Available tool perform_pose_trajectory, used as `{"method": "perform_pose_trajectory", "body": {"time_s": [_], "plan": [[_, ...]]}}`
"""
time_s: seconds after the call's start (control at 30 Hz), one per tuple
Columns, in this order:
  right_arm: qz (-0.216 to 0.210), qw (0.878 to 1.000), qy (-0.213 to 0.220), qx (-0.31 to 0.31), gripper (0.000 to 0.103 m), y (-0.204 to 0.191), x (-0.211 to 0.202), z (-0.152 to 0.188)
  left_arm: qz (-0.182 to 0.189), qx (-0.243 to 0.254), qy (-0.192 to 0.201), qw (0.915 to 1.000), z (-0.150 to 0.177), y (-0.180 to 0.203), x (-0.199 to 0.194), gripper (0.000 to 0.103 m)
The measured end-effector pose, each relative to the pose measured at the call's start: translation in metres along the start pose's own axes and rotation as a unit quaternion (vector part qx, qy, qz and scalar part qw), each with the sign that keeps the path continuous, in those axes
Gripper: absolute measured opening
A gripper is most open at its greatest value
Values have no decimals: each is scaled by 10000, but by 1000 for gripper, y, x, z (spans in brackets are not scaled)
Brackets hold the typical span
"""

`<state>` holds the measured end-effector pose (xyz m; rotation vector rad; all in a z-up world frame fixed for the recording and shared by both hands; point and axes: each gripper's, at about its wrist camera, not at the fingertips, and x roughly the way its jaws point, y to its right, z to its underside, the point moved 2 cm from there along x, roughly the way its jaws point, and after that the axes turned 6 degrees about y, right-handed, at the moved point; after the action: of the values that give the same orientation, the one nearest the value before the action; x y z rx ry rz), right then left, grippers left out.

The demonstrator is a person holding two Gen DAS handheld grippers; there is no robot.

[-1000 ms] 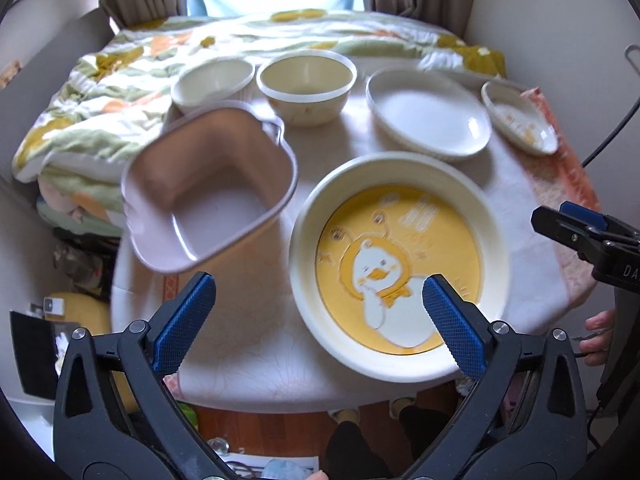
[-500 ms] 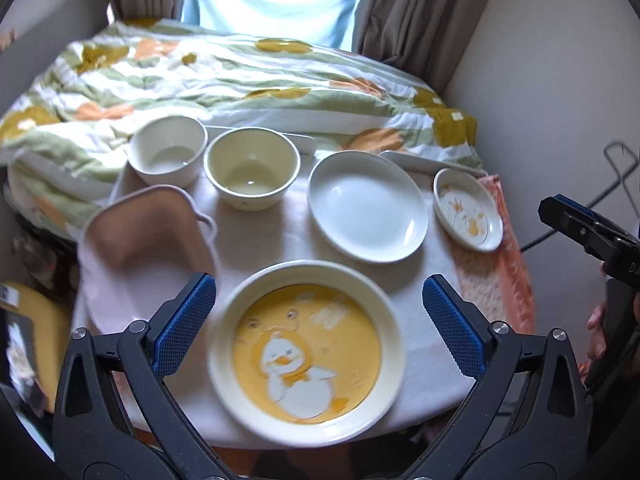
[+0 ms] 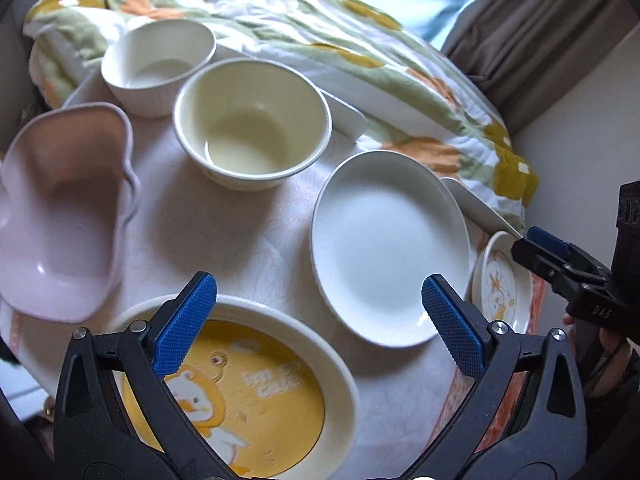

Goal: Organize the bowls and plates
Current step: 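Grasp the rim of the plain white oval plate with both tools, then carry the white plate with both tools and lower it onto the yellow plate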

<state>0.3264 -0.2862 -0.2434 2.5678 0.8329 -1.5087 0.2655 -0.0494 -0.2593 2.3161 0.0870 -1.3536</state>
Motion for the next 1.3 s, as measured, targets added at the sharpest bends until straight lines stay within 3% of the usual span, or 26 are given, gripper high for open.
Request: {"method": "perform_pose_trajectory", "body": {"time_s": [0.1, 0.27, 0.4, 0.47, 0.83, 0.93, 1.3], "plan": [[-189, 9995, -225, -141, 93, 9, 29, -1, -63, 22, -77, 9999, -3, 9, 23, 98], [-329, 9973, -593, -275, 63, 20, 64, 2, -100, 26, -251, 9996, 1, 12, 51, 85], [-456, 9953, -775, -365, 45, 23, 78, 5, -107, -52, -344, 9993, 6, 11, 65, 58], [-500, 9945, -821, -410, 35, 23, 81, 5, -89, -31, -382, 9992, 8, 13, 69, 54], [-590, 9929, -810, -647, 18, 21, 83, 5, -359, 57, -446, 9983, 11, 15, 75, 18], [-564, 9930, -839, -610, 12, 25, 86, 7, -349, -22, -401, 9986, 10, 11, 74, 17], [-660, 9942, -706, -473, 12, 27, 76, 7, -507, 187, -269, 9982, 8, 19, 61, 17]]}}
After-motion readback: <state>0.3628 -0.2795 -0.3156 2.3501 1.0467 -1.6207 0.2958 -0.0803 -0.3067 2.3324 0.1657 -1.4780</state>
